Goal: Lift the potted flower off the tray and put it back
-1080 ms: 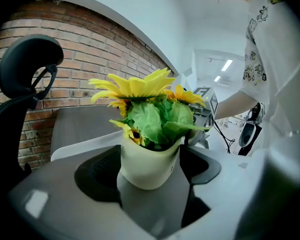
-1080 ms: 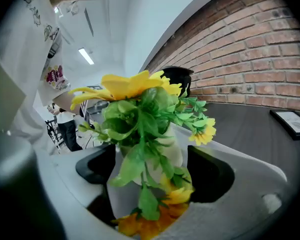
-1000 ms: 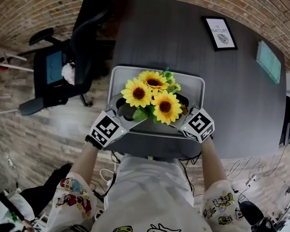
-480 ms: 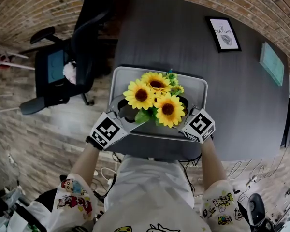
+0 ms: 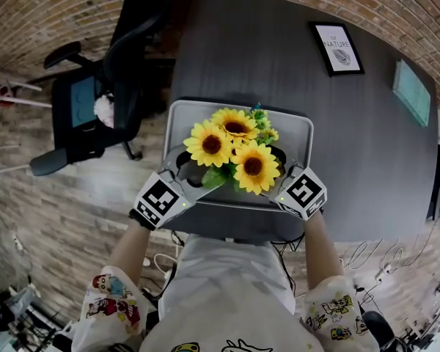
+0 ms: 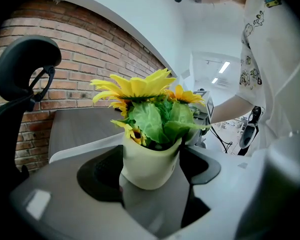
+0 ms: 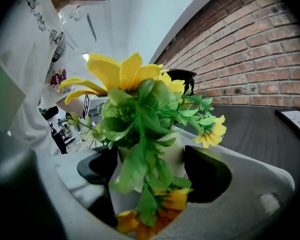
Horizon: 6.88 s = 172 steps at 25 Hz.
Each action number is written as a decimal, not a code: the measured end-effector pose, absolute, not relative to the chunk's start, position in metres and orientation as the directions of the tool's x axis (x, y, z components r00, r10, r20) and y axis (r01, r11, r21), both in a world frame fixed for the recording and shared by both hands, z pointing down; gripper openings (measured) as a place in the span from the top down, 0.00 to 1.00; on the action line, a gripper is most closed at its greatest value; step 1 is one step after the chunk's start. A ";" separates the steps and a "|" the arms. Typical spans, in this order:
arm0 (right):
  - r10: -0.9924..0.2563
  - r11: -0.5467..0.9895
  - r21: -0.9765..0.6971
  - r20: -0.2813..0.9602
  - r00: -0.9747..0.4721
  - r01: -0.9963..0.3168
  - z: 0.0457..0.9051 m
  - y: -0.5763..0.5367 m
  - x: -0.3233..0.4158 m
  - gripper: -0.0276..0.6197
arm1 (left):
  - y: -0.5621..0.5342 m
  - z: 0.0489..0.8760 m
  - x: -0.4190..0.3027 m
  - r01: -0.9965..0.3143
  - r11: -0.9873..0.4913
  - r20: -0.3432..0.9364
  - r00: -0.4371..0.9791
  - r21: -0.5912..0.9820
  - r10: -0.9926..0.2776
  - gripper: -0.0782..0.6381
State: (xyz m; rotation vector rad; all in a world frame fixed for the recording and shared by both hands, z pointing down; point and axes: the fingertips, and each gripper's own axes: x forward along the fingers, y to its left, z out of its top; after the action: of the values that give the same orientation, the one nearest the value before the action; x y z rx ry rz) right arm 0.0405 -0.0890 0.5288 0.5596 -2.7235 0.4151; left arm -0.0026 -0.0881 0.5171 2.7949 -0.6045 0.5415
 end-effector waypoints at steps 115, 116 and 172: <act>-0.483 0.826 -0.239 0.163 -0.860 -0.510 0.438 -0.080 0.041 0.35 | -0.078 0.437 -0.011 -0.515 -0.806 0.311 0.848 0.293 -0.429 0.39; -0.482 0.824 -0.247 0.168 -0.860 -0.510 0.445 -0.085 0.040 0.35 | -0.084 0.443 -0.012 -0.516 -0.803 0.316 0.847 0.298 -0.427 0.39; -0.636 0.670 -0.242 0.300 -0.711 -0.702 0.520 -0.077 0.046 0.45 | -0.086 0.514 -0.009 -0.586 -0.793 0.351 0.787 0.167 -0.507 0.41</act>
State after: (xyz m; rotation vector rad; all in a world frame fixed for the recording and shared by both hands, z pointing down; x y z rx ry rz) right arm 0.0456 -0.0773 0.5201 1.0907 -2.6940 0.5083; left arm -0.0094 -0.0861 0.5142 2.7119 -0.8464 0.4215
